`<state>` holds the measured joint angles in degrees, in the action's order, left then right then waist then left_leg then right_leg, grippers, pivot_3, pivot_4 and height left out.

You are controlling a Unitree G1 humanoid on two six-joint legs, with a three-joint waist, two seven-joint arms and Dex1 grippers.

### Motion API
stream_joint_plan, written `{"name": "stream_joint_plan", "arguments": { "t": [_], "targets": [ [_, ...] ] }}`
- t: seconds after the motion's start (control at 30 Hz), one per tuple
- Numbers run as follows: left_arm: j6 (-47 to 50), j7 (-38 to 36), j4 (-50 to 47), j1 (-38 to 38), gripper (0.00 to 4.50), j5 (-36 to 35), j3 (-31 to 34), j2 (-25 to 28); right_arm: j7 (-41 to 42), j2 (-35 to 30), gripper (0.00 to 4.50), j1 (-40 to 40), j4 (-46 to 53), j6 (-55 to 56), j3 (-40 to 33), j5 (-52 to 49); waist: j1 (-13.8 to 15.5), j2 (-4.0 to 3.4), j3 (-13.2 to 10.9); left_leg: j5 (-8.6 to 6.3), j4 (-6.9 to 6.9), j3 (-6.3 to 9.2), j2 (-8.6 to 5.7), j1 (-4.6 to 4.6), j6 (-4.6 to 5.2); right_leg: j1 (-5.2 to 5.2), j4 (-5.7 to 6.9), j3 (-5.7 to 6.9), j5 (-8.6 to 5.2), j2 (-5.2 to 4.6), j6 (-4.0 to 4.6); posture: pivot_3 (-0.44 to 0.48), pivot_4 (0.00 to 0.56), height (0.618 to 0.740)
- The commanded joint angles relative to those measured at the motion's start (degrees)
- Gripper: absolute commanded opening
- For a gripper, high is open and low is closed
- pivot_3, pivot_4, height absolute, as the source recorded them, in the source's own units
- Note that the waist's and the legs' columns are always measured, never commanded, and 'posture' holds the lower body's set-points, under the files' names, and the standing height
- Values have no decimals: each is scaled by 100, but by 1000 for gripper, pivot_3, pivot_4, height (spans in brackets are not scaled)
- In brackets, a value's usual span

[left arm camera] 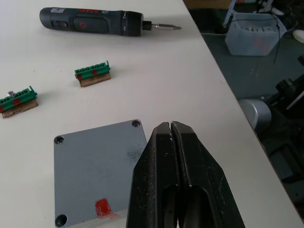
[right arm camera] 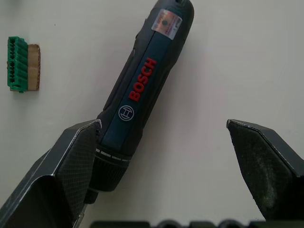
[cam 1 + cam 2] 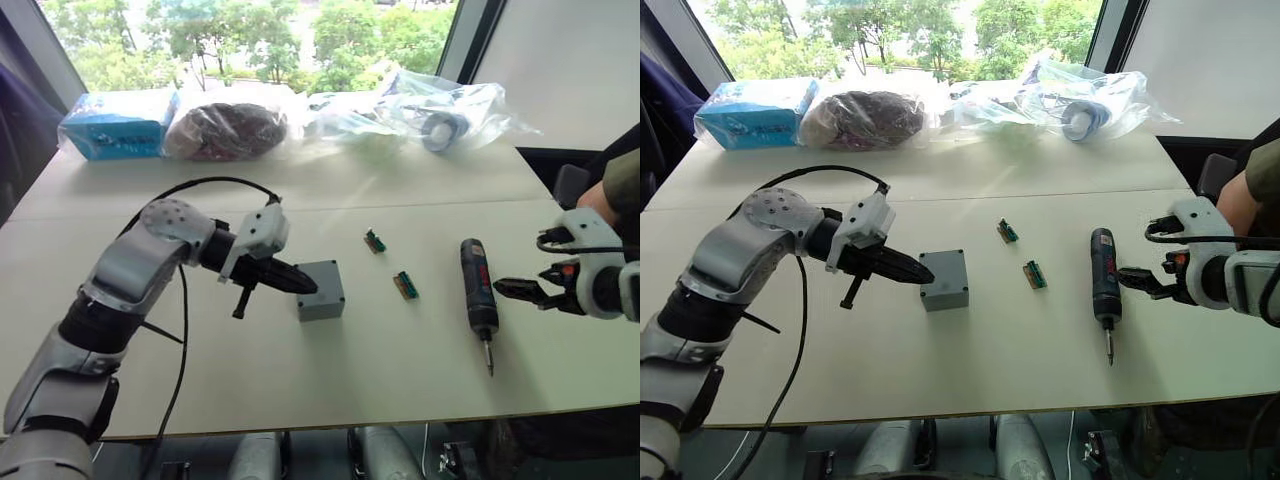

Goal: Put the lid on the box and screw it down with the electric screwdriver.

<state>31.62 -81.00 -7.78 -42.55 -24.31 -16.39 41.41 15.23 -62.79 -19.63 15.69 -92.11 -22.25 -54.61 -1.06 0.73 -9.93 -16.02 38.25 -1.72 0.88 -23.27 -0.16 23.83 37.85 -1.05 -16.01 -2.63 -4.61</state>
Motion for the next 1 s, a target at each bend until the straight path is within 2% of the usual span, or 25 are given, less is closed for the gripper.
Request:
{"name": "stream_joint_plan", "arguments": {
  "t": [0.03, 0.2, 0.33, 0.57, 0.7, 0.8, 1.0],
  "targets": [
    [-276, 49, 80, -97, 0, 156, 34, -75, -556, -2, 4478, -190, -610, -39, 274, -1185, 2, 0, 0, 0, 0, 1, 1, -1, 0, 0, 0, 0, 0, 0, 0, 0, 150, 740],
    [-380, 81, 158, -35, 0, 299, 56, -66, -1352, 84, 4478, -742, -1398, -39, 934, -2085, 9, 0, 0, 0, 2, -2, -1, -5, 0, 5, 0, -1, 0, -3, -1, 0, 150, 740],
    [-335, 103, 15, 71, 0, 288, 57, -22, -1611, 45, 4478, -1328, -1777, -39, 1636, -2286, 18, 0, 0, 0, 3, -2, 0, -10, 0, 11, 0, -2, 1, -3, -1, 0, 150, 740],
    [-143, 385, -300, 370, 0, 220, 177, 17, -1372, -146, 4478, -1595, -2101, -39, 2777, -2041, 23, 1, 0, 0, 3, -3, 1, -14, 0, 16, -1, -3, 0, -4, -1, 0, 150, 740],
    [-1, 548, -433, 478, 0, 171, 223, 15, -1098, -129, 4478, -1806, -2242, -39, 3171, -1669, 29, 3, 0, 0, 5, -4, 1, -15, 0, 17, 0, -3, 1, -6, -1, 0, 150, 740],
    [76, 665, -500, 533, 0, 136, 249, -14, -752, -68, 3825, -1902, -2226, -39, 3570, -1279, 30, 16, 7, 0, 7, -3, 1, -14, 1, 15, 0, -2, 1, -5, -1, 0, 150, 740],
    [156, 833, -598, 623, 0, 127, 279, -42, 14, -132, 1827, -1918, -2357, -39, 4132, -203, 32, 50, 28, 0, 7, -2, 2, -13, 1, 15, -1, -1, 1, -5, -1, 0, 150, 740]
  ]
}}
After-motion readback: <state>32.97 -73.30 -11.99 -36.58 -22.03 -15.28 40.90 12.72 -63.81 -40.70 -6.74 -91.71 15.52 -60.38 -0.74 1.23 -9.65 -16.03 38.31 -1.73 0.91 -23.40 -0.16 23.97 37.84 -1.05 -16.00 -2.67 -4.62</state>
